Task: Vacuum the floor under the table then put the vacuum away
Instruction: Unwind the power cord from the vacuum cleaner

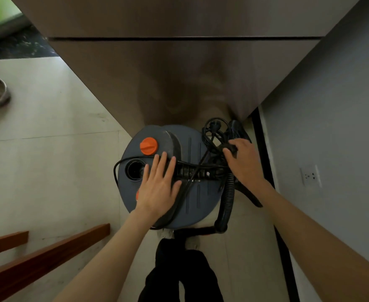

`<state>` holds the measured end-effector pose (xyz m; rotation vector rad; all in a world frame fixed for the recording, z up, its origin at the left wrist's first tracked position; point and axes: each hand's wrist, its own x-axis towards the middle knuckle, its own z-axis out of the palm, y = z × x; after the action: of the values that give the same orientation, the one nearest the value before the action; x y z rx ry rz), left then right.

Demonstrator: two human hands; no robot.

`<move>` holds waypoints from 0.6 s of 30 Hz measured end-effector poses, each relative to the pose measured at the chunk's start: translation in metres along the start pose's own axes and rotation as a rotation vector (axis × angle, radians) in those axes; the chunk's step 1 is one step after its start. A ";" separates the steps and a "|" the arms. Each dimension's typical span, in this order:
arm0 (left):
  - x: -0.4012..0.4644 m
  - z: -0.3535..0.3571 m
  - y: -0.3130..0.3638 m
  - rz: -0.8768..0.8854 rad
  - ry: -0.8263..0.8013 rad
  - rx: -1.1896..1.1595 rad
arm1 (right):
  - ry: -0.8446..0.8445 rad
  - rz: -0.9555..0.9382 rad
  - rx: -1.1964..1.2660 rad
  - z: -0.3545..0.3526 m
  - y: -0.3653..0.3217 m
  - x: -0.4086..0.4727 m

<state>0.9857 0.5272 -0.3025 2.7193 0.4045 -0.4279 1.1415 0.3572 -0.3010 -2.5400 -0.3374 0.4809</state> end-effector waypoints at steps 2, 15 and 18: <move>0.002 0.005 -0.003 -0.005 -0.130 -0.006 | -0.018 0.205 0.045 -0.001 0.003 0.009; 0.008 -0.009 0.019 -0.157 -0.176 0.010 | -0.366 0.505 0.134 0.013 0.003 0.049; 0.012 -0.005 0.035 -0.193 -0.162 0.083 | -0.376 0.509 0.200 0.014 0.009 0.053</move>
<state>1.0090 0.5004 -0.2918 2.7091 0.6188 -0.7264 1.1854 0.3737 -0.3314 -2.3151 0.2301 1.1291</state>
